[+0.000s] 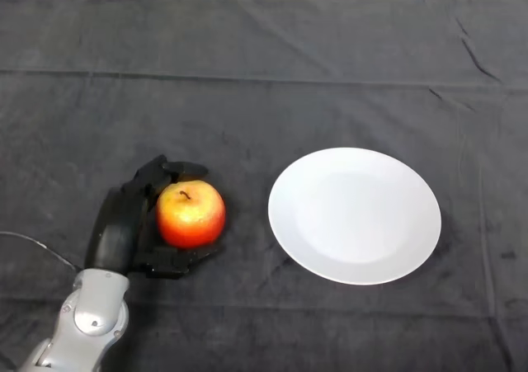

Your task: Move the apple to the plate

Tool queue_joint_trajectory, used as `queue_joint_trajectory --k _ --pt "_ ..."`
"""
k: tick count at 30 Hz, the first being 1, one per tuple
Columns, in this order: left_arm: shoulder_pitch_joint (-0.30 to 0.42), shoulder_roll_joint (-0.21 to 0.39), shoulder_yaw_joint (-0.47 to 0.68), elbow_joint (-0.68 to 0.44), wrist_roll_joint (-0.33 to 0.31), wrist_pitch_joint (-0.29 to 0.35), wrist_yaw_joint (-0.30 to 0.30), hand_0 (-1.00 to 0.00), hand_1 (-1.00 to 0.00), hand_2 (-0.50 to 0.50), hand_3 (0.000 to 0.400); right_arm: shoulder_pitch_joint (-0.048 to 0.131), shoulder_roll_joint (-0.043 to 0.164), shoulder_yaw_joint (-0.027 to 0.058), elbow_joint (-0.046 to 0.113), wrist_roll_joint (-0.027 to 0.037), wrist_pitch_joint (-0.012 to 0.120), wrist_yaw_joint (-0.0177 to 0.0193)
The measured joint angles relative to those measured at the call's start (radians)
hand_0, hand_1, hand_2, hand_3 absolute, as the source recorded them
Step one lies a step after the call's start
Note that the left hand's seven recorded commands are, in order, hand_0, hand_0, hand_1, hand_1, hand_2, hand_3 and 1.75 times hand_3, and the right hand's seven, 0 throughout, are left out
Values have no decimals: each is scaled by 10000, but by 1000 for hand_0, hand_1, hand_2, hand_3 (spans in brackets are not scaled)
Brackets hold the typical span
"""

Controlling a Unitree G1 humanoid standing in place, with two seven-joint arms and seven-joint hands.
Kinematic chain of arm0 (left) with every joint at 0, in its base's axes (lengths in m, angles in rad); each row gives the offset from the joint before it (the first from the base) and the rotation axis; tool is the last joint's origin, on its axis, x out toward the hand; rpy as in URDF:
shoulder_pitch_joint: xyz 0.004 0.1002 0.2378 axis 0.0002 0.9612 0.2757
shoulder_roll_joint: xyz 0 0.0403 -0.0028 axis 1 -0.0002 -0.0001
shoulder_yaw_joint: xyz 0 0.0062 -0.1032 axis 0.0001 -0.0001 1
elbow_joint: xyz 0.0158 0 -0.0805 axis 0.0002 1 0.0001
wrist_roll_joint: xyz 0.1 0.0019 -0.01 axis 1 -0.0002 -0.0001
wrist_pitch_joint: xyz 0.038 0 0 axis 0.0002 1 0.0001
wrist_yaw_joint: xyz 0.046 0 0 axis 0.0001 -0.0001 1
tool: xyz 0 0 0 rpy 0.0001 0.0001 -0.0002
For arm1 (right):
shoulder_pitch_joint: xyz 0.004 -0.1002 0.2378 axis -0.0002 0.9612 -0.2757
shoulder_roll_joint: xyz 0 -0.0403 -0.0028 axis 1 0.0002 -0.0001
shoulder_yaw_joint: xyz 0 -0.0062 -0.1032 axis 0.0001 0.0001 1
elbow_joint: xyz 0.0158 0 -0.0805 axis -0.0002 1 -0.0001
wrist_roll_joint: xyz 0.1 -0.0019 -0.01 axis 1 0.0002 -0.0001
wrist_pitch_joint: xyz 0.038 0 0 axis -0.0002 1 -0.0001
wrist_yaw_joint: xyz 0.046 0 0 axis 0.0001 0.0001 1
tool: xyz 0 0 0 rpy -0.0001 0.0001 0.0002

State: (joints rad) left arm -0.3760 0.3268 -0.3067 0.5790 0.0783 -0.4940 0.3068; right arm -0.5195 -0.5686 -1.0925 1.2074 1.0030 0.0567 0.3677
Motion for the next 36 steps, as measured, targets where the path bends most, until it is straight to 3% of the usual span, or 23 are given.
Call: queue_joint_trajectory --k 13,36 --pt "0 -5 -96 -735 433 493 296 -1000 -1000 0 400 0 0 0 0 0 0 0" --pt "-127 -616 -2361 -928 588 738 902 -1000 -1000 0 400 0 0 1 -1 0 0 -1"
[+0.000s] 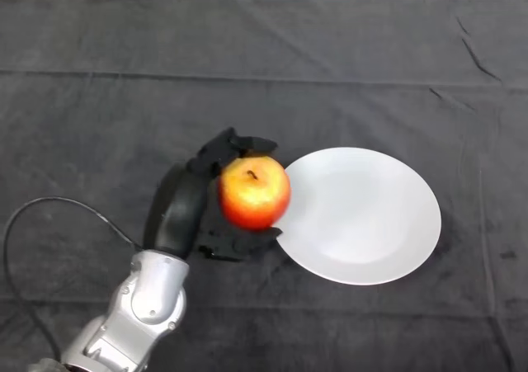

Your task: Move the apple to the plate

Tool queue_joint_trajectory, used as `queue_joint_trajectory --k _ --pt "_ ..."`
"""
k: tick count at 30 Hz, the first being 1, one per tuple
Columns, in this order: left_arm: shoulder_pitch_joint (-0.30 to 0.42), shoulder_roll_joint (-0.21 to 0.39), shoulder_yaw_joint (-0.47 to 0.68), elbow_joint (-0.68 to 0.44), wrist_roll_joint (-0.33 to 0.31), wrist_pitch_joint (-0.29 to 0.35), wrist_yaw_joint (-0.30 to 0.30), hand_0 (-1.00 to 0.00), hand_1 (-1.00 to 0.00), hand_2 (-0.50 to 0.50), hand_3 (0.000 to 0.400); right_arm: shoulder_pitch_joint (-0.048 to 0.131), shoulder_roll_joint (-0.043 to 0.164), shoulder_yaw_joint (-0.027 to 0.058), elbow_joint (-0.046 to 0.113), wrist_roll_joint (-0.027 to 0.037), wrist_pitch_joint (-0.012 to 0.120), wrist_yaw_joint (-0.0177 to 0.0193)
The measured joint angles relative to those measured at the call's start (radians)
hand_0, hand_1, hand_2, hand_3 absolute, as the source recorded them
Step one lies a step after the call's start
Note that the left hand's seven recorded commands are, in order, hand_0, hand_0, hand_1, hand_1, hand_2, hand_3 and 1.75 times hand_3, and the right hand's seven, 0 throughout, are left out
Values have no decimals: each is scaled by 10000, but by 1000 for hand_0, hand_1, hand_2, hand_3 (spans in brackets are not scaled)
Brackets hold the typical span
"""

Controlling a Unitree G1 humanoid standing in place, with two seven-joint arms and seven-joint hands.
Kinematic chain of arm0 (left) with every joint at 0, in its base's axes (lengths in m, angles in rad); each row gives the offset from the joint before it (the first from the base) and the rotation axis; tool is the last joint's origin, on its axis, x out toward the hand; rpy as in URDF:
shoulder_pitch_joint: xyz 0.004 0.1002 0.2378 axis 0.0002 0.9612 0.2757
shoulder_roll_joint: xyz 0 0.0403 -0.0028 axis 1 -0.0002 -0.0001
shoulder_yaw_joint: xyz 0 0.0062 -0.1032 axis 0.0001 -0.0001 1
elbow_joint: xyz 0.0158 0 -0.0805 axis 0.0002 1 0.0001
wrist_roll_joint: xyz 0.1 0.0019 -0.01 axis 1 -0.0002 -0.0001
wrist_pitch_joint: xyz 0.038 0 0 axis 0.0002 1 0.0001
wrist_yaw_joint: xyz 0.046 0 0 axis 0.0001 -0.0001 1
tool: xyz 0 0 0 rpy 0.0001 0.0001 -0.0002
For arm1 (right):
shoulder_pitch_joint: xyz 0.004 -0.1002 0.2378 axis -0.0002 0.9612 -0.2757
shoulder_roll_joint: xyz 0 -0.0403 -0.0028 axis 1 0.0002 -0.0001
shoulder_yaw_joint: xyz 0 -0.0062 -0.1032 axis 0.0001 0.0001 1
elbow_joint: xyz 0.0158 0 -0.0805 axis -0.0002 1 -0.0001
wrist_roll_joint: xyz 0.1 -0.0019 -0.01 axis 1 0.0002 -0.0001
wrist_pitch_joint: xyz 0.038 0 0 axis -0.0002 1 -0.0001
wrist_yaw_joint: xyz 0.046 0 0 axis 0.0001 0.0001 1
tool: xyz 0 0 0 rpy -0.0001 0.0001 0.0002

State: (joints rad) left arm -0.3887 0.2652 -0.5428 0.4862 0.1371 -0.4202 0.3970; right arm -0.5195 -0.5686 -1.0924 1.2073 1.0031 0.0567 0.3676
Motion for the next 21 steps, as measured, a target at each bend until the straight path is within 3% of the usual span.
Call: queue_joint_trajectory --k 4,12,21 --pt "-117 -90 -434 5 -66 0 85 -1000 -1000 0 400 0 0 0 0 0 0 0" --pt "-1019 -248 -855 481 -345 -143 100 -1000 -1000 0 400 0 0 -3 -1 0 0 0" --pt "-1116 -315 -1623 1122 -704 -384 173 -1000 -1000 0 400 0 0 -3 0 0 0 -1"
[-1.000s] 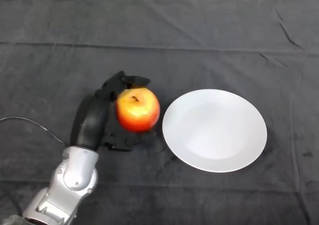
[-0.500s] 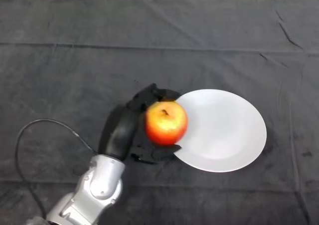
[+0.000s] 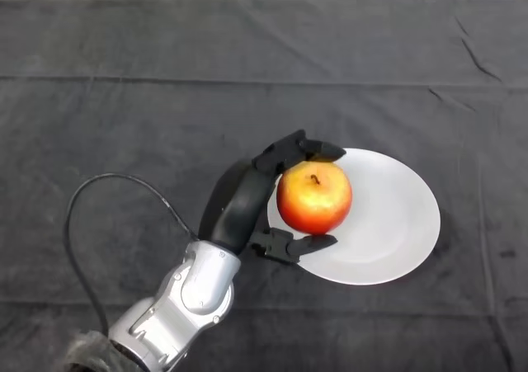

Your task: Move the apple to the plate

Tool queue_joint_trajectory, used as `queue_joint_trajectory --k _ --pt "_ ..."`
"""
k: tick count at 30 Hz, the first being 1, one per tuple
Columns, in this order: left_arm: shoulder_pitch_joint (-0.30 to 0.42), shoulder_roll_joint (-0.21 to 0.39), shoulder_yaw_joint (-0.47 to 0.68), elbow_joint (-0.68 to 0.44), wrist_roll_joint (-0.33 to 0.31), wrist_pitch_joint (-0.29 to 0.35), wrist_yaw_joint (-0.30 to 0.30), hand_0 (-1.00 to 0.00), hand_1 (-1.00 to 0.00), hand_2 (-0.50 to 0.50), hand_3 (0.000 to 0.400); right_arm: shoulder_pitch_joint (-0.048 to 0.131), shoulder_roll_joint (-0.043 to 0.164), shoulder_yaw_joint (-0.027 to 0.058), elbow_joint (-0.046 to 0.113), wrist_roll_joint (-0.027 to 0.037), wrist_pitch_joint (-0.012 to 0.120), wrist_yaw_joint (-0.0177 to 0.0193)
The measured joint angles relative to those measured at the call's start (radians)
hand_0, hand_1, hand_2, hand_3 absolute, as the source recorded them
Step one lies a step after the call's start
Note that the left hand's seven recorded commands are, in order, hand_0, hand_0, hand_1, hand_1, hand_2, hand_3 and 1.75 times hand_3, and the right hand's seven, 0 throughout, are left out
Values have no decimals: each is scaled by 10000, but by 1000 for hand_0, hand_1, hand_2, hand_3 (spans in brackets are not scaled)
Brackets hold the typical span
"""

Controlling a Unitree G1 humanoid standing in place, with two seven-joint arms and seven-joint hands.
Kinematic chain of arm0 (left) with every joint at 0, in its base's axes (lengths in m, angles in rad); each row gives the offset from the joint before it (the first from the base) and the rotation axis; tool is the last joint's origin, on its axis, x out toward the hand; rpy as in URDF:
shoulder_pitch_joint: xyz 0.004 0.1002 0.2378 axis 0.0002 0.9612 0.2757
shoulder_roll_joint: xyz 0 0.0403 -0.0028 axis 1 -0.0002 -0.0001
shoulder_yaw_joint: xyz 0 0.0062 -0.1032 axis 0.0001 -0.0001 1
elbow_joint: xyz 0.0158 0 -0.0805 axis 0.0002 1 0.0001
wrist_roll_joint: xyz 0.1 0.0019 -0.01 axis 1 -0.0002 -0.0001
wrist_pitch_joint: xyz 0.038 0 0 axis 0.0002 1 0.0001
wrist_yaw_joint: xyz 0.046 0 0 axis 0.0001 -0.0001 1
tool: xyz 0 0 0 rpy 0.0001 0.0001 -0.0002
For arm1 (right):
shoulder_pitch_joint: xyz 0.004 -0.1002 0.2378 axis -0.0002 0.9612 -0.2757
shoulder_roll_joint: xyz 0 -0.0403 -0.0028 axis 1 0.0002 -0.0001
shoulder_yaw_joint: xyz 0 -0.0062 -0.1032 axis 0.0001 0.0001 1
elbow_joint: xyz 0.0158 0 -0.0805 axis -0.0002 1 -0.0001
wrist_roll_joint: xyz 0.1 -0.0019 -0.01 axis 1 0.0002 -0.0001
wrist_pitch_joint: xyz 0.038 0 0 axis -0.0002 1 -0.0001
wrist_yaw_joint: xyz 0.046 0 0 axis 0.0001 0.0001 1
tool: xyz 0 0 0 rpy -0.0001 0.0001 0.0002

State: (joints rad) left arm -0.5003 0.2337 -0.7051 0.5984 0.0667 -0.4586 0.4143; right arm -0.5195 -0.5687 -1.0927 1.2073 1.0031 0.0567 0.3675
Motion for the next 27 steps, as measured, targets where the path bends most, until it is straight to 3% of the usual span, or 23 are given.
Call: queue_joint_trajectory --k 10,25,26,27 --pt "-65 -166 -572 613 -250 -215 296 -1000 -1000 0 400 0 0 -3 0 0 0 0" --pt "-847 -388 -1534 1686 -487 -636 762 -1000 -1000 0 400 0 0 -6 0 0 0 0" --pt "-851 -390 -1545 1688 -486 -636 772 -1000 -808 -96 400 0 0 -6 0 0 0 0" --pt "-853 -390 -1548 1695 -485 -637 782 -965 -694 -135 386 0 0 -6 0 0 0 0"
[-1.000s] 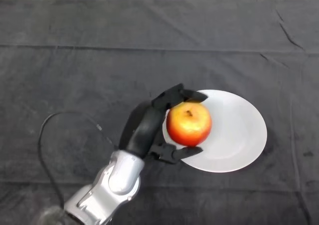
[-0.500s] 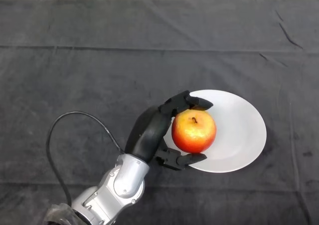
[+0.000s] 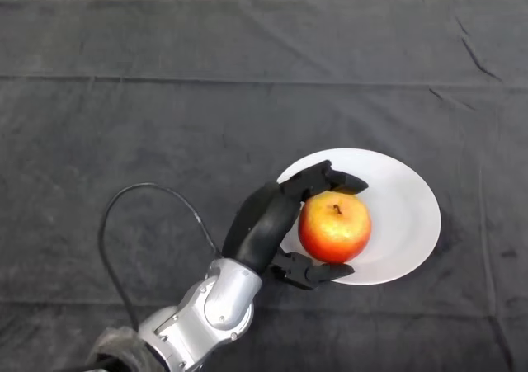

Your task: Move the apple to the plate

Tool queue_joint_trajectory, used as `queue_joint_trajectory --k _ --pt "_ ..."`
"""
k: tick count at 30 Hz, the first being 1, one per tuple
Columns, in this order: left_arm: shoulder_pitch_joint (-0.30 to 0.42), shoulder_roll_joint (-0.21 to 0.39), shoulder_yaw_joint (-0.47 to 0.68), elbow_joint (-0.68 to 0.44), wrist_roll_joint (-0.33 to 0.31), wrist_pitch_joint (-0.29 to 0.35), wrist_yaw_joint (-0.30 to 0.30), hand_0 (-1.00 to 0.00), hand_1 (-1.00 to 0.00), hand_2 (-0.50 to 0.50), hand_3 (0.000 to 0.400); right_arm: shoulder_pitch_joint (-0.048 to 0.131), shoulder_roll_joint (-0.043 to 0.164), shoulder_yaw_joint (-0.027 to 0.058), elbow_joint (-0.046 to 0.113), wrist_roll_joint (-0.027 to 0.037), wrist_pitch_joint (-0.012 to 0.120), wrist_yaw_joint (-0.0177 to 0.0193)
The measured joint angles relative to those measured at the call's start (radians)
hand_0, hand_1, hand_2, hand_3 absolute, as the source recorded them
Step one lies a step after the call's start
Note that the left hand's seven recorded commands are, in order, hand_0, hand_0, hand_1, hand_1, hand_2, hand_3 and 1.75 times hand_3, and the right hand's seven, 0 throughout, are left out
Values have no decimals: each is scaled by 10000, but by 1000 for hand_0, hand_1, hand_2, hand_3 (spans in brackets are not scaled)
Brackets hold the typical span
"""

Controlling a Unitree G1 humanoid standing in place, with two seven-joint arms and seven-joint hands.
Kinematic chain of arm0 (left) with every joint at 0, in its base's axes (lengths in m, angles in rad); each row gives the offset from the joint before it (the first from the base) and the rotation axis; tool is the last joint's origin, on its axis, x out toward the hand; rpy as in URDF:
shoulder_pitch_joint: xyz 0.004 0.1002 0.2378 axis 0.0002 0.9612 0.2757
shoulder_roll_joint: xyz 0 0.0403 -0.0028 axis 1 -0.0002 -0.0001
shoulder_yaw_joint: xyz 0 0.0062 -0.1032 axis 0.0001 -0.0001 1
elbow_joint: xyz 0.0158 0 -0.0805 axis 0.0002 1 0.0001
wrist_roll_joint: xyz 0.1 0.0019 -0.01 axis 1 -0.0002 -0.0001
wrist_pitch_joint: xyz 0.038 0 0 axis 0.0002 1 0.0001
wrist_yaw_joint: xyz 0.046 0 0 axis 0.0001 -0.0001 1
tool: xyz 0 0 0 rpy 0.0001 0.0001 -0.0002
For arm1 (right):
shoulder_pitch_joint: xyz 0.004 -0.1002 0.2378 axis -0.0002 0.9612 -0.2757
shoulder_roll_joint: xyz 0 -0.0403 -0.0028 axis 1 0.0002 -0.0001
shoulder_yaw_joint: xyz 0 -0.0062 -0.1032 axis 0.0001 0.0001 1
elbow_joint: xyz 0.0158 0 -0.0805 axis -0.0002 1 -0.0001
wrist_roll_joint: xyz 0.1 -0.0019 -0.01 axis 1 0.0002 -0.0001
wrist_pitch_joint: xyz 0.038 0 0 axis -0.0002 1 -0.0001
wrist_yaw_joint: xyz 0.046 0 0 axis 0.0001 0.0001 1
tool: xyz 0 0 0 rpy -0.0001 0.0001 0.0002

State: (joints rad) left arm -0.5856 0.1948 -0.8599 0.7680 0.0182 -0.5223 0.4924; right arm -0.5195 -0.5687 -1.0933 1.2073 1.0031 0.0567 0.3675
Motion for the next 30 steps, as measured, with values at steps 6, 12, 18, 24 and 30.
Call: queue_joint_trajectory --k 6,12,18,24,30 --pt "-228 1 -306 298 12 -73 212 0 0 0 0 0 0 0 0 0 0 0" --pt "-276 -1 -363 298 15 -92 420 0 0 0 0 0 0 -1 0 0 0 0" --pt "-276 0 -367 298 27 -159 496 0 0 0 0 0 0 0 0 0 0 0" --pt "-277 45 -364 296 25 -170 496 0 0 0 0 0 0 0 0 0 0 1" --pt "-276 297 -284 223 22 -273 357 0 0 0 0 0 0 -1 0 0 0 1"
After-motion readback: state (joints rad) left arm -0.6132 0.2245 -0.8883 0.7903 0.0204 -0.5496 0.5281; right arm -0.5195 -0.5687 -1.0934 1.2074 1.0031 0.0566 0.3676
